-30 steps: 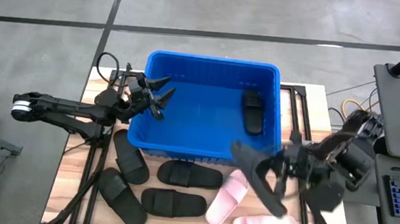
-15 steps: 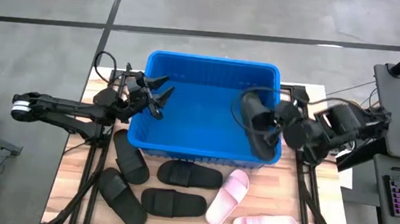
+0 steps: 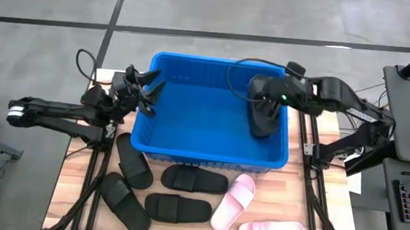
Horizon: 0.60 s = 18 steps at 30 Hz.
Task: Pick and place slides into bin
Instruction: Put the black slide into the blue container
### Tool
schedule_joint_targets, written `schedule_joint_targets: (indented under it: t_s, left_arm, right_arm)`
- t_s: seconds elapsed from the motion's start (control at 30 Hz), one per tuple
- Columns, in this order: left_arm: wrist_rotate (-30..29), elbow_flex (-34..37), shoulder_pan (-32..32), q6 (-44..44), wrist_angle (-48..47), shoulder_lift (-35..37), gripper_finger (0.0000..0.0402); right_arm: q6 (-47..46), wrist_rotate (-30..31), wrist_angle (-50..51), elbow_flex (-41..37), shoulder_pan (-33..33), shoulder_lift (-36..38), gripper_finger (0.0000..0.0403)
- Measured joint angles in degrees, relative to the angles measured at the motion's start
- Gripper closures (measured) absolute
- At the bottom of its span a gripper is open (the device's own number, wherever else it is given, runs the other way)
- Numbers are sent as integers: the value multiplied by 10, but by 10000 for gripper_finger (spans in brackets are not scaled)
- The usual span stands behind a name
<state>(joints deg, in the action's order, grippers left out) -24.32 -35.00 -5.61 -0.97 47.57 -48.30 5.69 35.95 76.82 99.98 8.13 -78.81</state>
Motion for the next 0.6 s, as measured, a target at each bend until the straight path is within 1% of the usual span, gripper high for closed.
schedule_joint_targets:
  t_s: [0.13, 0.27, 0.4, 0.5, 0.6]
  left_arm:
    - [0, 0, 0, -12, 0, 19, 178]
    - [0, 0, 0, -13, 0, 33, 178]
    - [0, 3, 0, -13, -1, 35, 178]
    - [0, 6, 0, -13, -1, 35, 178]
    - [0, 7, 0, -13, -1, 34, 178]
  right_arm:
    - [53, -32, 1, -9, 49, -21, 394]
    - [94, -78, -16, -42, 92, -34, 394]
    - [129, -81, -67, -90, 120, -38, 394]
    - [161, -84, -114, -121, 133, -38, 394]
    - [185, -95, -141, -151, 143, -38, 394]
